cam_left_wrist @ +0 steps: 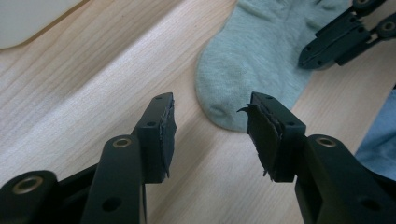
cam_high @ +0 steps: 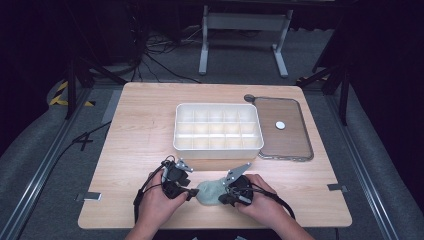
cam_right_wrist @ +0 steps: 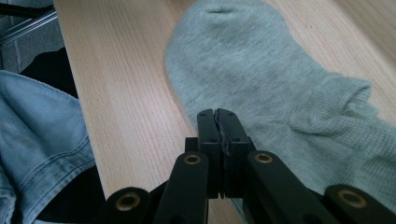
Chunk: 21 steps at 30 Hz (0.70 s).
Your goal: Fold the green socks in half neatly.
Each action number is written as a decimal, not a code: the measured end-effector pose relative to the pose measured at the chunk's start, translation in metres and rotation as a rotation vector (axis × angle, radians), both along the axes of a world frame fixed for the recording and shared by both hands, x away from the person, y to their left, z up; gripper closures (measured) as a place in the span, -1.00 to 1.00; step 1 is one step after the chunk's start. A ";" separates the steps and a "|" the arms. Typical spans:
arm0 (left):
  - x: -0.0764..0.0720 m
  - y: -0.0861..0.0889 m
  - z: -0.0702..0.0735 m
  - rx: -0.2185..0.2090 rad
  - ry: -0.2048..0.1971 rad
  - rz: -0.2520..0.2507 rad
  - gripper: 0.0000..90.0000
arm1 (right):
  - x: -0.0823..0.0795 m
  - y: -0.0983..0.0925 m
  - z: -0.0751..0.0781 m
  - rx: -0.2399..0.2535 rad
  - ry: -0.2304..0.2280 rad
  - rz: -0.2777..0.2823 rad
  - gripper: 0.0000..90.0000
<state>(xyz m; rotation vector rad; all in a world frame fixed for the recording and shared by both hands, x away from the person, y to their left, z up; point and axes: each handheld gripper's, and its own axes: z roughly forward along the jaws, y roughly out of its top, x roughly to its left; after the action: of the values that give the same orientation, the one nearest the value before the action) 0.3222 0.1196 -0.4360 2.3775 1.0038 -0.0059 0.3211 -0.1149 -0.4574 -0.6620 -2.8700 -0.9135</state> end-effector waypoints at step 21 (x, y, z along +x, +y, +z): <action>-0.003 -0.027 -0.018 0.035 0.009 -0.042 0.47 | -0.002 -0.001 -0.001 0.009 -0.012 -0.008 0.99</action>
<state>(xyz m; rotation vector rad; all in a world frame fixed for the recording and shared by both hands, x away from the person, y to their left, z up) 0.3196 0.0921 -0.4536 2.4317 0.9657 -0.0149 0.3193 -0.1157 -0.4585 -0.6698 -2.8739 -0.9349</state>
